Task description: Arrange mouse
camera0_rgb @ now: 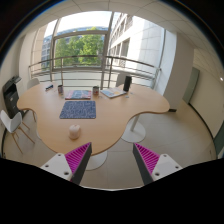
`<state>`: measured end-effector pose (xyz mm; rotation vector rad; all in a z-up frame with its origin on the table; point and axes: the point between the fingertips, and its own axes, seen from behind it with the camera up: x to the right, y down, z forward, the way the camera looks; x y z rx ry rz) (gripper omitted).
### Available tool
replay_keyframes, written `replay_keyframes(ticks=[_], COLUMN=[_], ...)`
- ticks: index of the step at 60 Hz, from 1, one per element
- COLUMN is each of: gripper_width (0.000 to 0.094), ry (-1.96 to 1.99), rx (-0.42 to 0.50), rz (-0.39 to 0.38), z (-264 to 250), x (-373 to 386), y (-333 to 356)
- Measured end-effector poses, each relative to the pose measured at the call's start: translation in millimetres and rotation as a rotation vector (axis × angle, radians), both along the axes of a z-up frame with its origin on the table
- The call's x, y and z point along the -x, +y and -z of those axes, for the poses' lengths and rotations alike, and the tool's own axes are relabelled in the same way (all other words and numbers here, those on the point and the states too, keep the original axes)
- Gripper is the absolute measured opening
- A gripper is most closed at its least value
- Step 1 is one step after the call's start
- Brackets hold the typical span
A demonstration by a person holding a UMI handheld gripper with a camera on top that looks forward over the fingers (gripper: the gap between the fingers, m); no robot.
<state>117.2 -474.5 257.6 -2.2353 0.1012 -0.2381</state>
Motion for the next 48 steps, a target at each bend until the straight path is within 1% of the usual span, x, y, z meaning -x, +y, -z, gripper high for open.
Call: replay_keyframes(ticks=[12, 16, 24, 33, 40, 44, 48], gripper_width=[0.0849, 0.085, 0.0849, 0.0851, 0.0855, 0.0851, 0.0852], ry=[0.0, 0.0, 0.005, 0.075, 0.137, 0.151, 0.136], rx=[0.01, 0.015, 0.047, 0.072, 0.047, 0.0, -0.019], rz=[0.023, 0.018, 0.023, 0.021, 0.004, -0.008, -0.029], z=[7, 16, 56, 112, 150, 161, 175], x=[-8, -6, 10, 62, 115, 134, 149], y=[1, -1, -13, -15, 16, 52, 92])
